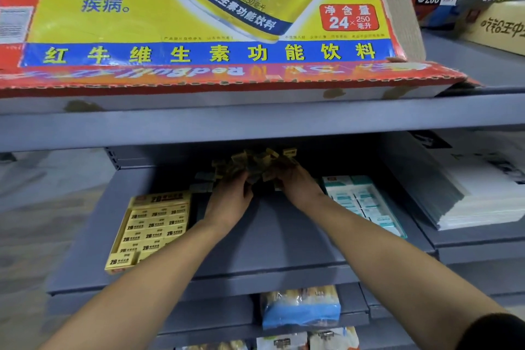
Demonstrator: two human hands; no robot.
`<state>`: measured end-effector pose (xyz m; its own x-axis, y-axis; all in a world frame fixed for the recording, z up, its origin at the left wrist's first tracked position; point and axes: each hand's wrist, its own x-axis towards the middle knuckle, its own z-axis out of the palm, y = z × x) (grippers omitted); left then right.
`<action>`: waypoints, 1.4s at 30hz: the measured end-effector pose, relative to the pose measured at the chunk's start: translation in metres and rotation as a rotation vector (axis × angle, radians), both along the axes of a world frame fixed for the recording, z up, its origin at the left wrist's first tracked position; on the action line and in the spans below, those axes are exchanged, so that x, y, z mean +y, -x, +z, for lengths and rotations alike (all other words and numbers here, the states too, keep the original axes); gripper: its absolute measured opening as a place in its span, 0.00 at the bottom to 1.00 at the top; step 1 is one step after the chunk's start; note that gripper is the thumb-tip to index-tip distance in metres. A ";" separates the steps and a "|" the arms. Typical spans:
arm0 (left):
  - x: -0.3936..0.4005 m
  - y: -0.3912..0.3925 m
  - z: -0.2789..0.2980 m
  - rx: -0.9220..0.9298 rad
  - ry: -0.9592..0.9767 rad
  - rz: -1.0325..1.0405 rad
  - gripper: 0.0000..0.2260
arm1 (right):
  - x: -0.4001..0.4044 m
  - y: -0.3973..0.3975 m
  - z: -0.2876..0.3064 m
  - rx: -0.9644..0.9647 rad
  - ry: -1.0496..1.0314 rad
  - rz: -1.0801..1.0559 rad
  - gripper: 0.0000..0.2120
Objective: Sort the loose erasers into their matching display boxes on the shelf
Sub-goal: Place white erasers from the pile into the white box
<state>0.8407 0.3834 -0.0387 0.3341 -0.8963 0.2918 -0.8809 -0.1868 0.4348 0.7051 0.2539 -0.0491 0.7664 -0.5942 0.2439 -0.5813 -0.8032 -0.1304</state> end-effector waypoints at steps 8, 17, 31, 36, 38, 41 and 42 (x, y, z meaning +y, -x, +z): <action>0.013 0.007 -0.006 0.048 0.061 -0.086 0.18 | 0.050 0.022 0.000 -0.538 -0.230 0.078 0.13; 0.034 0.013 0.008 0.207 0.190 -0.136 0.16 | 0.071 0.031 0.007 -0.677 -0.399 0.067 0.13; 0.046 0.027 0.019 0.462 0.290 -0.037 0.14 | 0.086 0.035 0.021 -0.700 -0.419 0.078 0.13; 0.048 0.027 0.015 0.446 0.285 -0.022 0.14 | 0.089 0.038 0.020 -0.669 -0.340 0.116 0.14; 0.049 0.026 0.014 0.428 0.282 -0.023 0.13 | 0.090 0.038 0.021 -0.654 -0.308 0.123 0.14; 0.049 0.026 0.016 0.408 0.292 -0.019 0.13 | 0.091 0.036 0.022 -0.619 -0.259 0.139 0.14; 0.050 0.025 0.016 0.407 0.296 -0.016 0.13 | 0.091 0.036 0.023 -0.603 -0.226 0.148 0.14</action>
